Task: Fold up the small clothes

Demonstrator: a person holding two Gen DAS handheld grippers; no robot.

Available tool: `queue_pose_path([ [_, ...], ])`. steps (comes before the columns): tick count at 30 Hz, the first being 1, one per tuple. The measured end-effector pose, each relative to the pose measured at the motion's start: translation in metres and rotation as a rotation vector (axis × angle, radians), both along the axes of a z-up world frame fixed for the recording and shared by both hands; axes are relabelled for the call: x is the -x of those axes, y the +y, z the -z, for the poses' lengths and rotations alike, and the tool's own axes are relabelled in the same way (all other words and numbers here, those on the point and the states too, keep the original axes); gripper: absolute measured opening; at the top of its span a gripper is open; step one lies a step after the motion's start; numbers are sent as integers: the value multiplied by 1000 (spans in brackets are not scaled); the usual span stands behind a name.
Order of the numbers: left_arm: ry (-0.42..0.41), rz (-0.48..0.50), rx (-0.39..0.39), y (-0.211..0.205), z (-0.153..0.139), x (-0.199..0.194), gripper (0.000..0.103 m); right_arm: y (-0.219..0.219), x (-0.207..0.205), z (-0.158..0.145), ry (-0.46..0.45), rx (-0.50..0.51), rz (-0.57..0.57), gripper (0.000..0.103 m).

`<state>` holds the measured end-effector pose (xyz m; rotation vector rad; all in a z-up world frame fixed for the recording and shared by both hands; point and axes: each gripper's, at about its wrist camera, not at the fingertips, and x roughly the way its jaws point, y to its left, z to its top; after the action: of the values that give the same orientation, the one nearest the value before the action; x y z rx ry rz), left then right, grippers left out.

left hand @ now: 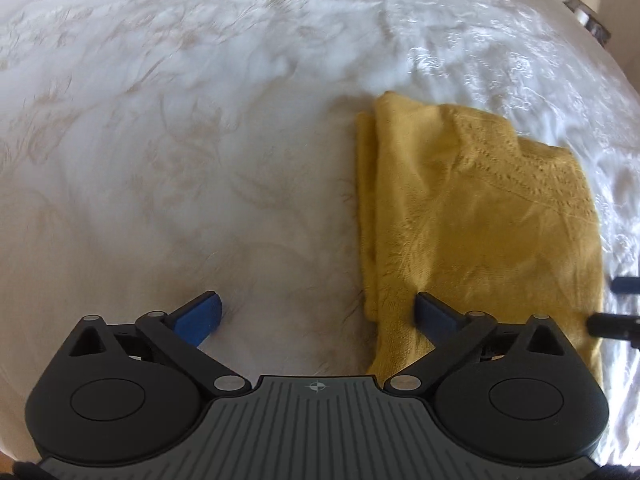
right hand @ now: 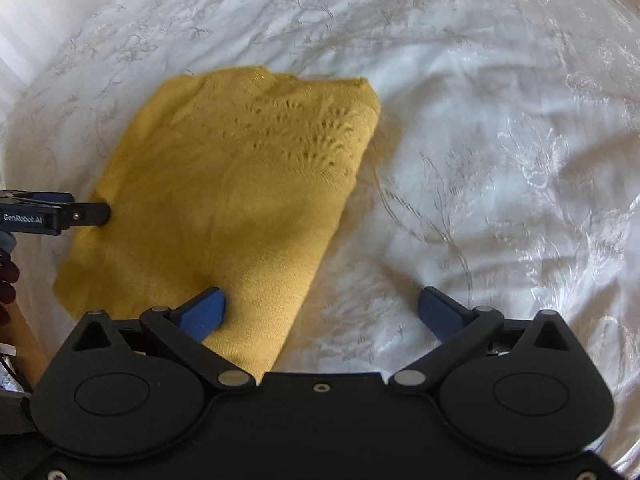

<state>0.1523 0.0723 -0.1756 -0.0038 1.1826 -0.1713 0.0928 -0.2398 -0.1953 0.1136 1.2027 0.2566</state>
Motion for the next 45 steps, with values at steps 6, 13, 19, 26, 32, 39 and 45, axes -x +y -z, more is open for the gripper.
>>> queue_pose_path([
  [6, -25, 37, -9, -7, -16, 8, 103, -6, 11, -15, -41, 5, 66, 103],
  [13, -82, 89, 18, -15, -52, 40, 103, 4, 43, -49, -143, 11, 146, 103],
  [19, -126, 123, 5, -17, -86, 69, 102, 24, 72, -77, -201, 47, 219, 103],
  [26, -183, 127, -5, -14, -120, 102, 101, 42, 99, -110, -246, 66, 277, 103],
  [32, -248, 81, -59, -11, -144, 127, 96, 55, 127, -132, -257, 61, 339, 103],
  [39, -250, 30, -63, 3, -157, 143, 96, 65, 156, -151, -263, 50, 364, 102],
  [45, -232, 22, -49, 7, -163, 155, 94, 74, 170, -163, -279, 42, 373, 102],
])
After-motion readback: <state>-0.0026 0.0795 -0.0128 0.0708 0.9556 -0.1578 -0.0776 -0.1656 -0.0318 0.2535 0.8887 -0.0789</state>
